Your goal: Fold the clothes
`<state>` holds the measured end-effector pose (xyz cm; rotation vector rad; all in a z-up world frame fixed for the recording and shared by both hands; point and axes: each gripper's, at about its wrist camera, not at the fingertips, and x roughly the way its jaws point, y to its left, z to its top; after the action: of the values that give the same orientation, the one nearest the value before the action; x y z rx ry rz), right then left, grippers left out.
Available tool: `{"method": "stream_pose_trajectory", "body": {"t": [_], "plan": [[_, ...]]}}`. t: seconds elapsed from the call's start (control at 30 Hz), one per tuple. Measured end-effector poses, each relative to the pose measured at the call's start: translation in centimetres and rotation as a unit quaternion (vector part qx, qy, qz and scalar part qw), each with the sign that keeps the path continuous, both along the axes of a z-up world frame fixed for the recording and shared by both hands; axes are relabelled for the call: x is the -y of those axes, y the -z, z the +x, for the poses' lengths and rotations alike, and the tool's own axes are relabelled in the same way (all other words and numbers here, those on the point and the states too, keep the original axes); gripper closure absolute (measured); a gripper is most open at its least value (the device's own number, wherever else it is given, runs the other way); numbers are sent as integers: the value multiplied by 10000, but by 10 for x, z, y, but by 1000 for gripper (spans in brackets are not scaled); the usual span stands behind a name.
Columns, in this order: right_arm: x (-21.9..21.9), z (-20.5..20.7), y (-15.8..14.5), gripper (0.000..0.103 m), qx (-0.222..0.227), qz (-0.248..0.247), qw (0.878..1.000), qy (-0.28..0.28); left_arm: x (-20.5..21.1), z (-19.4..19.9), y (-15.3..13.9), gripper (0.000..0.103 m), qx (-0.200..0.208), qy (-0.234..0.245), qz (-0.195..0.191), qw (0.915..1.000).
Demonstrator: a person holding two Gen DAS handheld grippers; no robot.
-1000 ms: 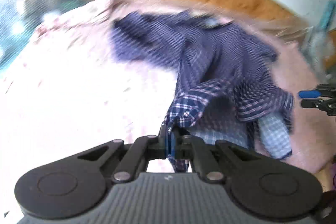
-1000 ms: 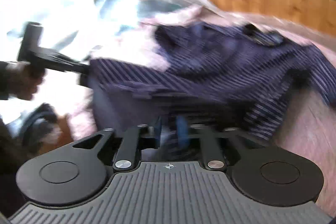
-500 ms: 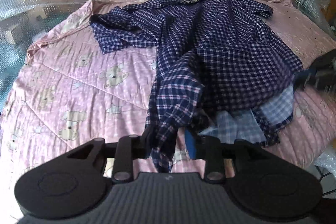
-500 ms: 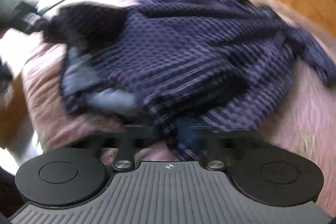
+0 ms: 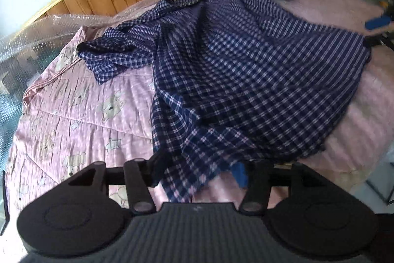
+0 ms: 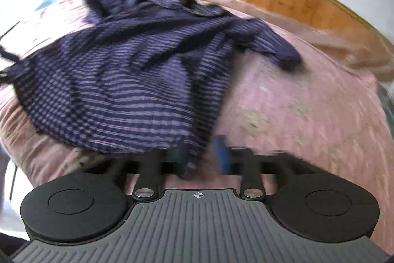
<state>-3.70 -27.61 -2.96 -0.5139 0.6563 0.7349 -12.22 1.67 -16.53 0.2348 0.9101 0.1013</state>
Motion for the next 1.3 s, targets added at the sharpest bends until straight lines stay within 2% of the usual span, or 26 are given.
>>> {"method": "stream_pose_trajectory", "body": {"t": [0.03,0.07,0.1,0.13,0.17,0.27,0.33,0.43,0.47,0.5,0.57,0.6,0.63,0.7,0.77,0.87,0.93,0.97,1.0,1.03,1.07,1.1,1.17,1.23,1.27,1.3], "plan": [[-9,-3,6,32,27,-62,9997,-222,1,3,4,55,-36,34,27,10000],[-18,-3,15,30,60,-221,9989,-416,-1,6,3,82,-73,37,-90,9999],[-26,-4,24,33,83,-390,9974,-594,-6,8,-2,98,-84,28,-283,9996],[-33,-1,32,56,38,-577,9960,-686,-10,10,-6,99,-94,19,-476,9988],[-37,5,35,97,-124,-672,9956,-649,-13,9,-14,99,-29,49,-656,9978],[-20,20,10,99,-471,-353,9979,-278,-21,-10,-53,100,285,373,-1096,9929],[-3,17,-6,100,-476,-431,9977,-232,-25,-18,-59,99,56,557,-1166,9916],[26,16,2,102,-986,-920,9903,-324,-40,-27,-55,76,-352,623,-1032,9921],[34,21,4,98,-1179,-1000,9871,-427,-50,-28,-54,61,-395,513,-932,9935],[43,30,-4,95,-1201,-842,9881,-460,-64,-25,-55,48,-339,268,-876,9952],[59,51,-22,52,-1218,-496,9902,-463,-103,-7,-63,44,-94,-417,-997,9941],[62,77,-33,36,-1119,-199,9933,-208,-124,12,-67,39,49,-803,-1076,9909],[64,102,-44,30,-1018,98,9948,47,-145,32,-72,35,193,-1188,-1153,9860],[67,153,-64,14,-838,681,9925,574,-179,82,-73,19,414,-1820,-1379,9727],[60,213,-63,12,-900,1175,9815,1218,-203,136,-64,17,482,-2286,-1669,9579],[32,294,-28,11,-1269,1597,9617,1831,-221,208,-44,17,323,-2787,-1992,9389],[13,338,-1,13,-1413,1618,9525,2158,-218,247,-30,18,212,-2992,-1828,9363],[4,348,2,20,-1429,1520,9560,2063,-215,264,-25,29,161,-3075,-1605,9378],[-4,358,5,55,-1445,1422,9593,1968,-214,276,-23,71,95,-3133,-1328,9403],[-12,368,8,80,-1460,1324,9623,1872,-218,280,-24,101,33,-3097,-1226,9429],[-20,377,11,98,-1476,1226,9652,1776,-224,282,-28,100,47,-3089,-1120,9445],[-25,385,9,98,-1429,1140,9687,1679,-236,280,-43,100,249,-3121,-1014,9443],[-9,385,-31,99,-891,1028,9796,1481,-269,266,-87,100,677,-3296,-887,9375],[1,381,-70,100,-14,319,9917,1242,-300,252,-117,99,749,-3354,-822,9355],[5,377,-86,103,536,-186,9922,1110,-311,249,-122,92,594,-3330,-700,9384],[6,373,-93,102,1117,-776,9856,1007,-318,251,-115,75,229,-3277,-423,9436]]}}
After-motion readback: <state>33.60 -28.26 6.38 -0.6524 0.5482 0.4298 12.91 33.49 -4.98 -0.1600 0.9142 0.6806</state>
